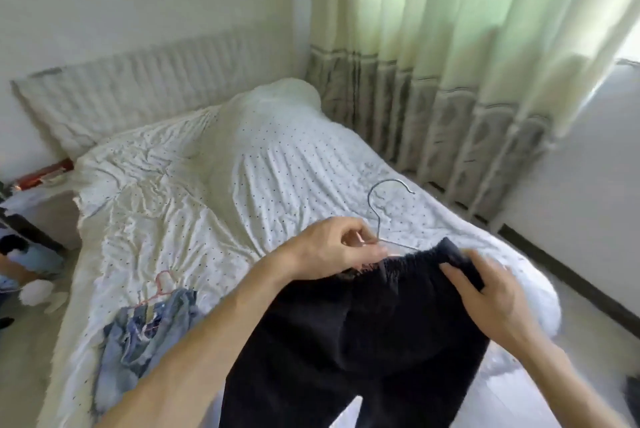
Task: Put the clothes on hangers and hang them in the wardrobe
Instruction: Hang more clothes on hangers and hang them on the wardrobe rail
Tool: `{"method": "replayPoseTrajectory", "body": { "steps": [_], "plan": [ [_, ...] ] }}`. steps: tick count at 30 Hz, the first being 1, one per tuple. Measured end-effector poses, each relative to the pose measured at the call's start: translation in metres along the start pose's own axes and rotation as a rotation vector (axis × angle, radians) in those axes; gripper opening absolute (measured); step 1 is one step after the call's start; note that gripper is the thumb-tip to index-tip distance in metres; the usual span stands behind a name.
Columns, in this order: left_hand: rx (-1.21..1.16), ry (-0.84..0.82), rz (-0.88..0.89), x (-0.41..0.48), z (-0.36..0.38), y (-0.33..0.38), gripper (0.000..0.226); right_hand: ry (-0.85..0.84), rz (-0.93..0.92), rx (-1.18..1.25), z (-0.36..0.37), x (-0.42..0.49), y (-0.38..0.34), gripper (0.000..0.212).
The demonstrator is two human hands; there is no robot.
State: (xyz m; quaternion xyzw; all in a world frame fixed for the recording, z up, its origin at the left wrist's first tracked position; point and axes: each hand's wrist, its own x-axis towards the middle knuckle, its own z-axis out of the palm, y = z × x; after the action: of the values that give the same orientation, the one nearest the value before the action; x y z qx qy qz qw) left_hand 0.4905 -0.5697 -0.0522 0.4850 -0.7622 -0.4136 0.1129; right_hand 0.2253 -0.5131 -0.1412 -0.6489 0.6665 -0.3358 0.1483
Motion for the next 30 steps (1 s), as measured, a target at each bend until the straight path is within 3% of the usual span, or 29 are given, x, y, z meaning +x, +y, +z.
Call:
{"method": "replayPoseTrajectory", "body": {
  "steps": [6, 13, 16, 19, 21, 24, 27, 30],
  "plan": [
    [-0.119, -0.333, 0.226, 0.085, 0.106, 0.177, 0.018, 0.307, 0.081, -0.121, -0.171, -0.061, 0.100, 0.012],
    [-0.190, -0.602, 0.298, 0.126, 0.253, 0.302, 0.025, 0.557, 0.374, -0.197, -0.283, -0.162, 0.184, 0.024],
    [-0.223, -0.762, 0.241, 0.136, 0.303, 0.335, 0.029, 0.637, 0.528, -0.143, -0.306, -0.196, 0.197, 0.031],
    [-0.188, -0.992, 0.141, 0.147, 0.344, 0.364, 0.014, 0.713, 0.678, -0.145, -0.318, -0.222, 0.209, 0.034],
    [-0.126, -1.139, 0.146, 0.151, 0.370, 0.384, 0.021, 0.792, 0.781, -0.179, -0.323, -0.236, 0.214, 0.038],
    [-0.052, -1.261, 0.206, 0.144, 0.401, 0.419, 0.007, 0.970, 0.918, -0.178, -0.330, -0.254, 0.208, 0.040],
    [0.091, -1.292, 0.383, 0.139, 0.428, 0.450, 0.027, 1.087, 1.019, -0.142, -0.334, -0.270, 0.194, 0.037],
    [0.130, -1.363, 0.425, 0.131, 0.452, 0.473, 0.024, 1.099, 1.128, -0.138, -0.332, -0.289, 0.173, 0.016]
  ]
}}
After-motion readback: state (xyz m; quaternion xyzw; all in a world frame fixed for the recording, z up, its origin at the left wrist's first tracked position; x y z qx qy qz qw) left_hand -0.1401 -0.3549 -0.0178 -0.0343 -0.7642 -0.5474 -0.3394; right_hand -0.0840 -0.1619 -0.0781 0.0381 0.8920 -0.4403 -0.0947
